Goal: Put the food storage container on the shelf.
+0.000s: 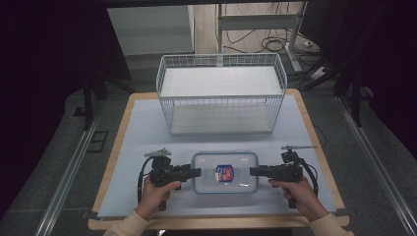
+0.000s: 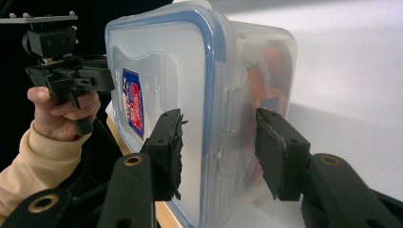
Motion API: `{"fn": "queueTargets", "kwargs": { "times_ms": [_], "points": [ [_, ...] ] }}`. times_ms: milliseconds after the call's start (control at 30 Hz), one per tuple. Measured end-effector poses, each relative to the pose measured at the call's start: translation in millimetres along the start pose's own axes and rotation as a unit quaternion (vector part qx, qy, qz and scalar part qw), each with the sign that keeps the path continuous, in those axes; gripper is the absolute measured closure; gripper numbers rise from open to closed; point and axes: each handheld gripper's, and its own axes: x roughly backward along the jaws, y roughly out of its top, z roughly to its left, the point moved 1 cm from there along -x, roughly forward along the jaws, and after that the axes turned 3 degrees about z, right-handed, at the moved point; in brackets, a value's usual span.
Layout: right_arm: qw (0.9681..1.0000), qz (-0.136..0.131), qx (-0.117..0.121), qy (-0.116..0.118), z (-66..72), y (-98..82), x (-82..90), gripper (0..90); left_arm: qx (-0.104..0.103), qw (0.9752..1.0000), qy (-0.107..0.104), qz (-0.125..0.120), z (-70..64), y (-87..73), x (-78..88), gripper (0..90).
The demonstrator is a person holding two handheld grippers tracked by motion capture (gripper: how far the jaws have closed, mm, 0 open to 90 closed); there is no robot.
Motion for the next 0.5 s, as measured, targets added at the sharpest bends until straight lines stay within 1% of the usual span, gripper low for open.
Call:
{"fn": "queueTargets", "kwargs": {
  "times_ms": [133,267,500],
  "points": [
    [1.0000,-0.003,0.006,-0.001,3.1,2.0,2.1,53.5,-0.006,1.0000,0.001,-0.003,-1.7,3.1,1.9,50.2],
    [0.9999,-0.006,0.014,-0.003,4.9,5.3,2.4,53.5,-0.004,1.0000,-0.002,-0.005,-1.0,5.9,3.5,50.5],
    [0.9998,-0.008,0.019,-0.005,5.5,9.1,5.7,53.5,-0.006,1.0000,-0.003,-0.006,-2.1,10.8,2.2,50.7]
  ]
}}
